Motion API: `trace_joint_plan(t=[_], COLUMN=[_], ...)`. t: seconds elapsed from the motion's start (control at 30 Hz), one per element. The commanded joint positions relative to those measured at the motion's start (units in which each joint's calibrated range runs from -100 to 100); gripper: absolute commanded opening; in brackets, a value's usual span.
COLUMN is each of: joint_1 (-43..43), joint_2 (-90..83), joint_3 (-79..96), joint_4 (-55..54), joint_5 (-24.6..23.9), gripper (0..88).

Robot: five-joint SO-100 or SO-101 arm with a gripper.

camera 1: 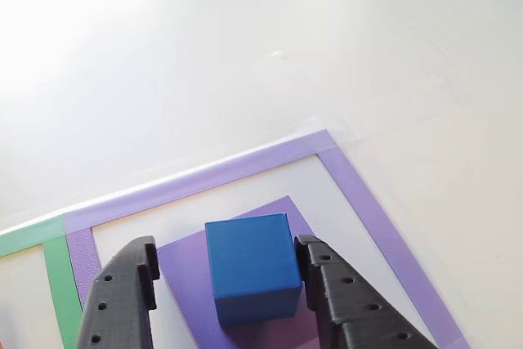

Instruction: Tower of hanoi

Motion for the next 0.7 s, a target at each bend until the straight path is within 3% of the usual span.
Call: trace_joint_plan(t=[0.0,0.23,0.5,0.57,0.67], joint_1=[0.22,-1.23,-3.06,-3.9,-6.26], joint_2=[-2.36,-15.98,-35.21,-38.58,-42.82], joint_3=[-1.03,-3.4,-21.48,-26.57,-32.75], joint_4=[-0.62,15.81,58.06,68.5,80.48], joint_5=[0.0,0.0,0.0,0.0,0.0], gripper=[21.4,23.4,22.9,17.6,1.1])
